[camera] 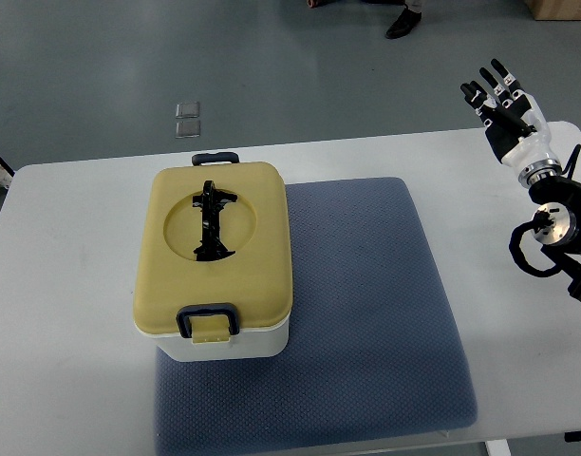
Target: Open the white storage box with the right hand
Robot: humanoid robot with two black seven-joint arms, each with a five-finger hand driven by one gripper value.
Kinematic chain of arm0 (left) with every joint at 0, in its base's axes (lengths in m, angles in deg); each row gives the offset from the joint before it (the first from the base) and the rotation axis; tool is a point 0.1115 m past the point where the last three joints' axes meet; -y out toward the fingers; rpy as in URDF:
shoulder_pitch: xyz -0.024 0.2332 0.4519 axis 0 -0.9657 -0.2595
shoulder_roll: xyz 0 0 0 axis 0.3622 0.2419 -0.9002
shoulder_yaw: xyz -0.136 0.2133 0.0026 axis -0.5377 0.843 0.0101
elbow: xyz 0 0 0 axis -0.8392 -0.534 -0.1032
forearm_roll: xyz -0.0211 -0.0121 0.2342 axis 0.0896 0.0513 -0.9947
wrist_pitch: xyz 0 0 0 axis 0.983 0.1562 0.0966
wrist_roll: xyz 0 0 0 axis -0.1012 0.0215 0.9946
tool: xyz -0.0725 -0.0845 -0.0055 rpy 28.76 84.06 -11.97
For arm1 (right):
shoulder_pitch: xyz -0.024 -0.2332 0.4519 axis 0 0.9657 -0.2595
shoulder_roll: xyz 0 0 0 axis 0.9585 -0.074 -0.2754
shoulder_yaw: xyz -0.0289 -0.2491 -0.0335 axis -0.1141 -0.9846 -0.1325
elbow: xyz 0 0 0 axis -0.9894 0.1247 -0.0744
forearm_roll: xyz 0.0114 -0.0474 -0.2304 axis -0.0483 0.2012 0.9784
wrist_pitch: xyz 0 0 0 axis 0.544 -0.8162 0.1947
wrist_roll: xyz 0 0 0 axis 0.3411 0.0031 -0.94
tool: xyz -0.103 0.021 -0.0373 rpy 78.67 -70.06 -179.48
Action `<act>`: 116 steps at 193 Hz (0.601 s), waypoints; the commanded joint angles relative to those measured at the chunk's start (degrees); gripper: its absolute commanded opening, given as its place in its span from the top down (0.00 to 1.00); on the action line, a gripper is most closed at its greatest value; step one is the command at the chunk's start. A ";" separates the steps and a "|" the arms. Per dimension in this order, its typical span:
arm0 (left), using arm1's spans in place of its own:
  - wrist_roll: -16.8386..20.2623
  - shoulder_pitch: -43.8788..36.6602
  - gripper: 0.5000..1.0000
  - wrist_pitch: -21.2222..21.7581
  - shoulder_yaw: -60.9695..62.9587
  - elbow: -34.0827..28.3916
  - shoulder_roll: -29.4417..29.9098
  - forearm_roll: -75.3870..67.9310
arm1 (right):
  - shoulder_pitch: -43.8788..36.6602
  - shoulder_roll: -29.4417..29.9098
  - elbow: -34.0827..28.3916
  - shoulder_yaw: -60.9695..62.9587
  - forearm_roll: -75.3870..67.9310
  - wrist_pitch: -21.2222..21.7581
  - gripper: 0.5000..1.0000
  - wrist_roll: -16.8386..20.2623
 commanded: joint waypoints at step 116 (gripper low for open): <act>0.00 0.07 0.00 0.00 0.01 -0.02 0.00 -0.02 | -1.66 -0.80 -0.18 -0.53 1.18 0.19 0.14 0.18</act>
